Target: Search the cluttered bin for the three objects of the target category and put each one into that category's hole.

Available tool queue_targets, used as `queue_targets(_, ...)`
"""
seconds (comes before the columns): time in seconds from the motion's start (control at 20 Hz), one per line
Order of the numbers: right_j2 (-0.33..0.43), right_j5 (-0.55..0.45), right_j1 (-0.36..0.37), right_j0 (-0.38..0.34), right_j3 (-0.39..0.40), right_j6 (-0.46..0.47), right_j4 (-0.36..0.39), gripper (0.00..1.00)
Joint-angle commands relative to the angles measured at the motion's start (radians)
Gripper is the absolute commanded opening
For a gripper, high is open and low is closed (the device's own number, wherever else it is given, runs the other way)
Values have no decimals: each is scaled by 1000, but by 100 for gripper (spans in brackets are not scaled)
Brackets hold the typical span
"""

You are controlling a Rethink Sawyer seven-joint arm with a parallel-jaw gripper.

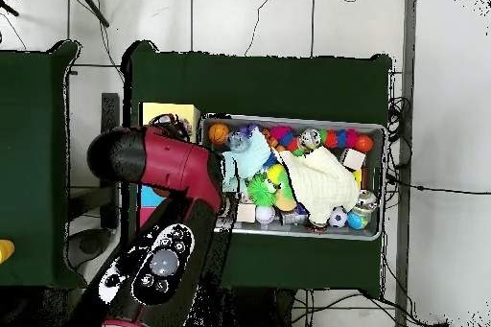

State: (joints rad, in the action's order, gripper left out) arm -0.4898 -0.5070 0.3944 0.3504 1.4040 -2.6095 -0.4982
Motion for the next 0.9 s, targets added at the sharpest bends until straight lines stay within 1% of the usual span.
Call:
queue_targets(0.05,13,40,-104,17,70,-306,-53,0)
queue_targets(0.15,5,32,-105,24,66,-308,-64,0)
queue_targets(0.4,-38,-13,-120,56,31,-354,-106,0)
queue_targets(0.55,-44,-17,-111,63,39,-373,-142,0)
queue_targets(0.65,-47,-24,-108,68,46,-372,-153,0)
queue_targets(0.8,-55,-16,-116,85,48,-370,-167,0)
queue_targets(0.9,-65,-24,-123,92,39,-389,-182,0)
